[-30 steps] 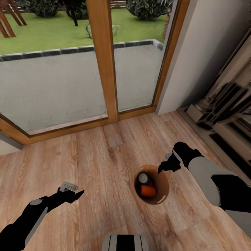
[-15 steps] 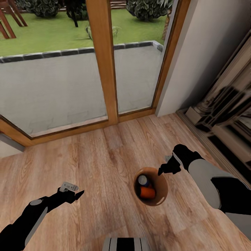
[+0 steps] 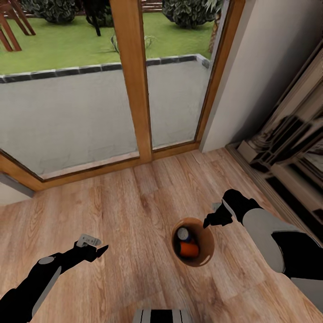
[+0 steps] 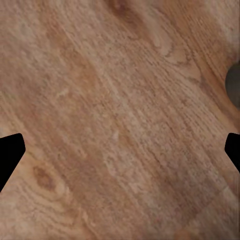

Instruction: Put the three can of soda from the living room inside the tash can in the kitchen.

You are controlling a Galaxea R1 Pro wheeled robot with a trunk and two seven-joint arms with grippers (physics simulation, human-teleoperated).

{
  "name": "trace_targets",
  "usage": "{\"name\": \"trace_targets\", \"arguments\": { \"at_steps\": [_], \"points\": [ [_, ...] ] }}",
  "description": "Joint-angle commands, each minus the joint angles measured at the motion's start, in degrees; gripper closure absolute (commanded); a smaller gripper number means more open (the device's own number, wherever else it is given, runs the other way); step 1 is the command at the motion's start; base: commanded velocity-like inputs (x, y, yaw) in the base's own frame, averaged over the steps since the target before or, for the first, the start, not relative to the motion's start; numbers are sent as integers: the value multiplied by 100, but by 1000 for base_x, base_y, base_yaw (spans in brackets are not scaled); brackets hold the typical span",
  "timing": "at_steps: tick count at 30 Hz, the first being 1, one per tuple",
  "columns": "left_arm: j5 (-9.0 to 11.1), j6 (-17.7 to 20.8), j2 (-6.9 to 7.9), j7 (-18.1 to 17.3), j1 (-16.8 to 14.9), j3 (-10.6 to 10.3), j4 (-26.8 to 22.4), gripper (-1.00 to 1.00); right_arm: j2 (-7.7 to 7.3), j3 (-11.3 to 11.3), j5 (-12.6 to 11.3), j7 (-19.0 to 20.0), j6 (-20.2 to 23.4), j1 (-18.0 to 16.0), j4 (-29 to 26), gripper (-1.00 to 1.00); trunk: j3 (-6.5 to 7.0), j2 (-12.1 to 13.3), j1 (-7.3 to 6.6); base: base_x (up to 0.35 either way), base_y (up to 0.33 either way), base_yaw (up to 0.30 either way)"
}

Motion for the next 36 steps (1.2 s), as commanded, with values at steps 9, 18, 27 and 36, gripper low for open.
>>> {"name": "trace_targets", "arguments": {
  "at_steps": [9,18,27,36],
  "points": [
    [-3,-6,0,1,0,0,95,-100,-129,20,28,11,-256,276,-6,-100,162,362,-198,0,0,0],
    [-1,-16,0,1,0,0,167,-100,-519,55,58,19,-591,624,-63,-100,324,723,-396,0,0,0],
    [-1,-64,0,1,0,0,372,-100,-988,176,242,73,-1350,1286,-164,-100,485,1084,-594,0,0,0],
    [-7,-79,0,34,0,0,434,-100,-1149,190,269,100,-1951,1707,-163,-100,647,1445,-791,0,0,0]
  ]
}}
